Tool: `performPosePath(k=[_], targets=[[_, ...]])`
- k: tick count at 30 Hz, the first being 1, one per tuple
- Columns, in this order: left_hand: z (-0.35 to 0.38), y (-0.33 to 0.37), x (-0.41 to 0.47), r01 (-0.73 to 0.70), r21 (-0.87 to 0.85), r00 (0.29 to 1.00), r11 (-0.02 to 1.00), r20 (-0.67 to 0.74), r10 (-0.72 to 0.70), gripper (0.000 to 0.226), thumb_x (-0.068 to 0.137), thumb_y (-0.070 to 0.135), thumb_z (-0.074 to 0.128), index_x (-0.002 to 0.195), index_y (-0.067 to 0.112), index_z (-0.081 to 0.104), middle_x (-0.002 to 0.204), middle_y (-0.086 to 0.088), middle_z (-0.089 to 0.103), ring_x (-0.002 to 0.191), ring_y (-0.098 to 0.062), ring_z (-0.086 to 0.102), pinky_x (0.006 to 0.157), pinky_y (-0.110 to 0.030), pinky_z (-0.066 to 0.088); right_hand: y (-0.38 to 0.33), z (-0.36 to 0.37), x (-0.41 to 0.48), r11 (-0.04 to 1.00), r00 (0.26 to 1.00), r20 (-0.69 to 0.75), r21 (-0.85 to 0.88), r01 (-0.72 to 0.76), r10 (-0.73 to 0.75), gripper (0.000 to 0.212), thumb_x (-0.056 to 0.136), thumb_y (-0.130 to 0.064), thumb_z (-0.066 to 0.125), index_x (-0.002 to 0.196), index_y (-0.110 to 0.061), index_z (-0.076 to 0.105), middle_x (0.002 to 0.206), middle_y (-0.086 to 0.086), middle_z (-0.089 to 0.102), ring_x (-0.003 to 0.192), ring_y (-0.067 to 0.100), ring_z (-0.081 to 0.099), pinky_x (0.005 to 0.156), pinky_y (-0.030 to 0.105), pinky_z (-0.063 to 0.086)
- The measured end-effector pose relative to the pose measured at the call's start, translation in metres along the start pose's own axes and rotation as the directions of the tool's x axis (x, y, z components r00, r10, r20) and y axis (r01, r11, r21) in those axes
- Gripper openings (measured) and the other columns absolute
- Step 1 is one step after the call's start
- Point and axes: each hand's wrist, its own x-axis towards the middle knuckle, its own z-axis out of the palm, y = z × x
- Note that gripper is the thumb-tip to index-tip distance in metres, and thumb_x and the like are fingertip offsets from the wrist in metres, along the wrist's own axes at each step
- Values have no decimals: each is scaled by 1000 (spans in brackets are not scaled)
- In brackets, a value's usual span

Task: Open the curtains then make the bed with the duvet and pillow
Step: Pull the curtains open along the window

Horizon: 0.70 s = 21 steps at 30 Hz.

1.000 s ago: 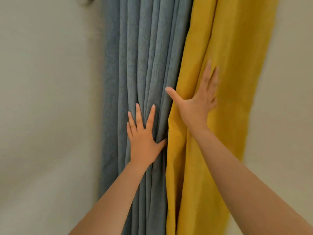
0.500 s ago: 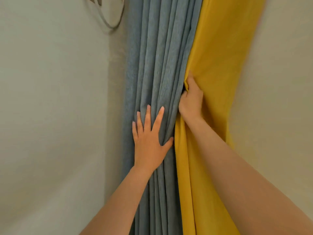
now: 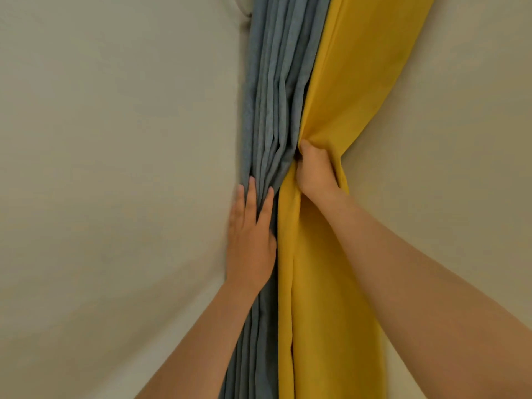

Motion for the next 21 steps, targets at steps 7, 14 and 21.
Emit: performPosePath(k=[7,14,21], targets=[[-3,12,-27,61,-148,998,987,-3,-63,74,89,1,58,152,19,25,162,-9,1,149,-29,5,120,-46,16,27,-5,-72,996,939,337,37,-84,67,58,104,-31,33,153,-5,14,156,15,29,138,28,38,109,31,35],[-35,35,-62,-23,-285,997,958,-82,0,48,93,12,60,140,17,49,159,-10,21,147,-30,19,119,-39,18,26,-45,-142,980,956,242,63,-187,167,64,103,-38,33,155,-10,7,163,6,12,149,17,13,122,33,13],[-75,134,-130,-117,-571,989,812,11,150,32,93,12,58,125,14,61,128,-1,56,119,-15,51,101,-39,41,22,-150,-230,964,946,191,-5,-267,263,48,103,-30,39,147,-11,37,151,5,41,135,18,43,111,32,37]])
